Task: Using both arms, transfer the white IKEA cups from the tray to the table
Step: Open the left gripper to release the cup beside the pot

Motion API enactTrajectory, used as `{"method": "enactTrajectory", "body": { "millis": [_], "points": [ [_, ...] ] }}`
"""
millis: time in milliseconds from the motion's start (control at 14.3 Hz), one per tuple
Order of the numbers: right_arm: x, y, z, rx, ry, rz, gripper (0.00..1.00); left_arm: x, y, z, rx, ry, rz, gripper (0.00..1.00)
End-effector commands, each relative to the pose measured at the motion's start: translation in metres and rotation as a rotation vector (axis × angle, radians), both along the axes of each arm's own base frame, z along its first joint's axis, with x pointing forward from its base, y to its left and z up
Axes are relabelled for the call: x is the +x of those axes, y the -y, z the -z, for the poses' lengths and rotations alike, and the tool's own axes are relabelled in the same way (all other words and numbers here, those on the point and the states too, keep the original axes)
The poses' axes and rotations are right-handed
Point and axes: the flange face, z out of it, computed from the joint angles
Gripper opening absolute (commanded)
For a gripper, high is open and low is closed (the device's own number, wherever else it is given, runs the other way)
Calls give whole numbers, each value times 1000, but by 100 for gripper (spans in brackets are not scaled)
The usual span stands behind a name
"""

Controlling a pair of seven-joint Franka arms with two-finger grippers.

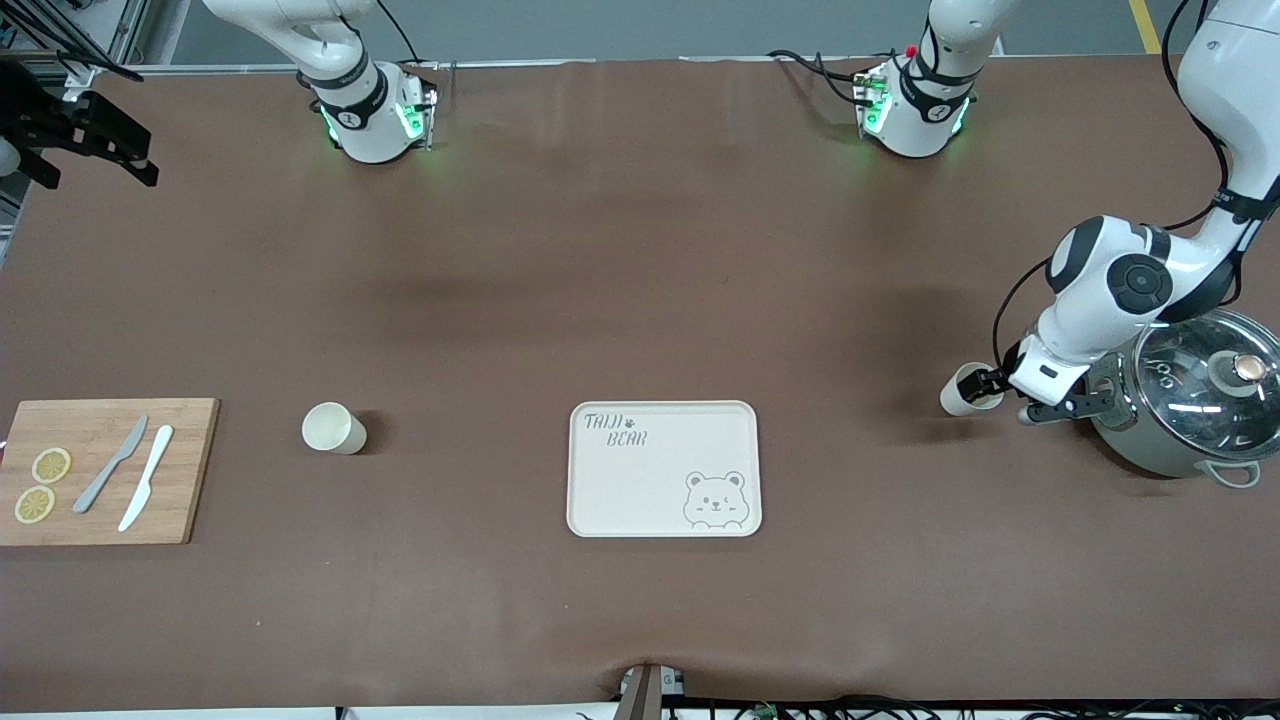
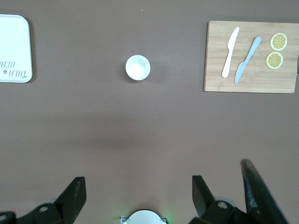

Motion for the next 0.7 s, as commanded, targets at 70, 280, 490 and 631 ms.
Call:
{"method": "enactTrajectory", "body": {
  "millis": [70,280,490,631],
  "points": [
    [0,4,-7,-16,8,22,100,-8,-7,-16,20,-5,12,100],
    [0,6,-9,-17,14,25,100,-9,-6,-33,22,-27,8,100],
    [-2,19,-17,-15,26,51,100,-8,1,-41,18,-46,3,100],
    [-2,22,-17,-15,27,59,100,-7,8,-47,22,-69,5,100]
  ]
}}
